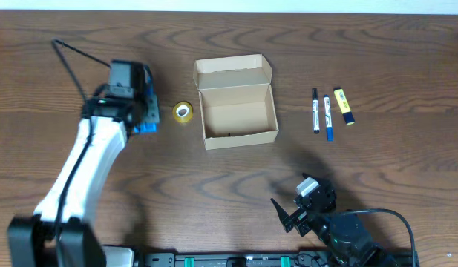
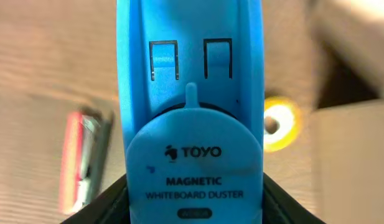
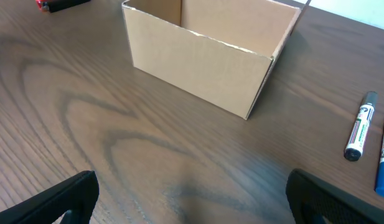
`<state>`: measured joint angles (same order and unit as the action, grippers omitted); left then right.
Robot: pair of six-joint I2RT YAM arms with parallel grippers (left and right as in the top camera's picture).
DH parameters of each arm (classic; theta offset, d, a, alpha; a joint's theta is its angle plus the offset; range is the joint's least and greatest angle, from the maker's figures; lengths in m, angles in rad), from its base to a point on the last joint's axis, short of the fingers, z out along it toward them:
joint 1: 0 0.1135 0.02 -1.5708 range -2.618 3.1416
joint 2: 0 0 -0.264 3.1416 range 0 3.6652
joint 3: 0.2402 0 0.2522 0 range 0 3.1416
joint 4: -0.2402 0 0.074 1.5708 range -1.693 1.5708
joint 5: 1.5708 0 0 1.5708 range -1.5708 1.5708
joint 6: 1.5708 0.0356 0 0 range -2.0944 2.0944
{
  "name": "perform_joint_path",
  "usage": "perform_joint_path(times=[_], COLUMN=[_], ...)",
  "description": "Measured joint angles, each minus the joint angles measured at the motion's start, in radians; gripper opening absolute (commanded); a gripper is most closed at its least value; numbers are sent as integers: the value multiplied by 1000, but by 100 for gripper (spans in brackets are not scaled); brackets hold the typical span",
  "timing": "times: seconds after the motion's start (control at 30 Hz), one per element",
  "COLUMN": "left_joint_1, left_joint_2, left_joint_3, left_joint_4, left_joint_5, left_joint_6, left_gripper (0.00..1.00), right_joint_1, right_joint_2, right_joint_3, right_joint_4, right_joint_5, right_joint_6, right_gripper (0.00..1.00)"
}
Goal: Pack container
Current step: 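Carry the blue duster into the cardboard box and release it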
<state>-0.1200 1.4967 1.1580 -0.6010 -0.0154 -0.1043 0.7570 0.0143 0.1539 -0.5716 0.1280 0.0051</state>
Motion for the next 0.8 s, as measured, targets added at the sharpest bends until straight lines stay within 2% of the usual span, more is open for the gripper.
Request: perform_joint_path(times=[0.13, 0.33, 0.57, 0.8], left_joint_1=[-67, -272, -475, -558], left_joint_2=[-72, -92, -38, 97], left_joint_3=[102, 174, 174, 174], left_joint_4=[-64, -63, -80, -66], left_joint_5=[-7, 14, 51, 47], left_joint_6=[24, 116, 356, 555], left_gripper=[38, 38, 42, 45], right_joint_1=[0, 0, 0, 0], right_joint_2=[0, 0, 0, 0], right_joint_3=[0, 0, 0, 0], right_joint_4=[0, 0, 0, 0], right_joint_5=[0, 0, 0, 0], right_joint_6=[0, 0, 0, 0], right_gripper=[99, 99, 99, 99])
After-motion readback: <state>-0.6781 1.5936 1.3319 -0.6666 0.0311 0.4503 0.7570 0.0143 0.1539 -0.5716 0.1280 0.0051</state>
